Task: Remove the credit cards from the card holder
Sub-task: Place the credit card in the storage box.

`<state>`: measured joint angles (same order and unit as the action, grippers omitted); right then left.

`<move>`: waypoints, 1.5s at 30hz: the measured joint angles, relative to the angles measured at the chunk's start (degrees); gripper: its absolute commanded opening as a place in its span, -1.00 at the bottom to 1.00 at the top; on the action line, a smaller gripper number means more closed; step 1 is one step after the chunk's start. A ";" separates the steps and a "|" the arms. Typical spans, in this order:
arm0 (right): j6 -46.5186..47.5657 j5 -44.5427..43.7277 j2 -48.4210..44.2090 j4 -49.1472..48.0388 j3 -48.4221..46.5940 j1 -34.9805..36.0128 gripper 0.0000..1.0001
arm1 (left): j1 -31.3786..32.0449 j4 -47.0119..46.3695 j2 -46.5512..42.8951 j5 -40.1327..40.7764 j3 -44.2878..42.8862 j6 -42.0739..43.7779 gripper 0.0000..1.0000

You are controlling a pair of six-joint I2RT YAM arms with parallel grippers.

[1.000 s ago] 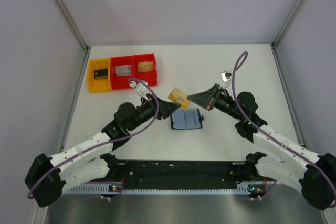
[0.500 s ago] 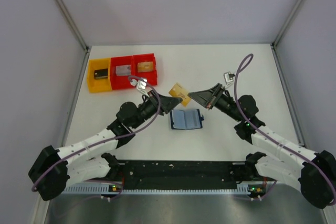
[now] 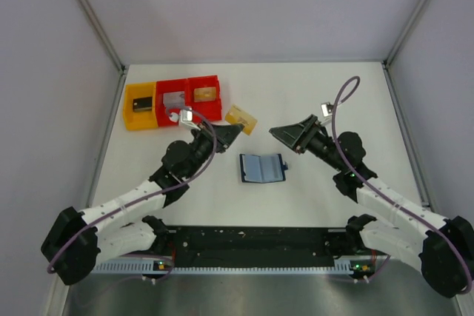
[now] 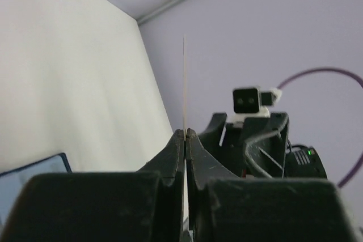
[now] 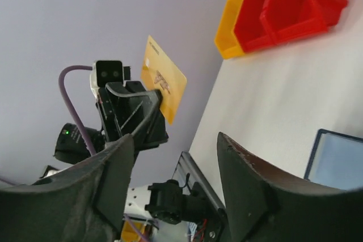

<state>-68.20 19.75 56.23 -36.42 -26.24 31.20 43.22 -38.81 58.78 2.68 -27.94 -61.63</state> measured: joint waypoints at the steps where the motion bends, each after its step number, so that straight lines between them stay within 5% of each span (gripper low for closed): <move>1: 0.92 0.00 -0.57 1.46 0.00 -0.87 0.40 | -1.14 0.52 0.00 1.40 0.00 -0.61 -1.00; 7: 10.27 -1.31 -4.57 14.21 -1.95 -2.95 0.75 | -8.66 2.86 4.39 7.93 -0.39 -5.38 -1.00; 17: 27.15 -7.52 -6.36 30.64 -9.14 -3.80 0.84 | -19.67 3.91 27.02 13.81 -13.46 -13.73 -1.00; 27: 33.79 -10.45 -6.80 36.37 -9.14 -5.57 0.90 | -23.98 7.61 45.62 19.52 -31.56 -21.59 -1.00; 45: 36.74 -12.55 -7.61 39.08 -9.09 -7.02 0.93 | -26.82 18.43 58.12 21.05 -43.89 -26.27 -1.00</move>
<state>-31.46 7.20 48.62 2.66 -35.33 24.18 16.40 -20.38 116.90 23.73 -71.83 -87.90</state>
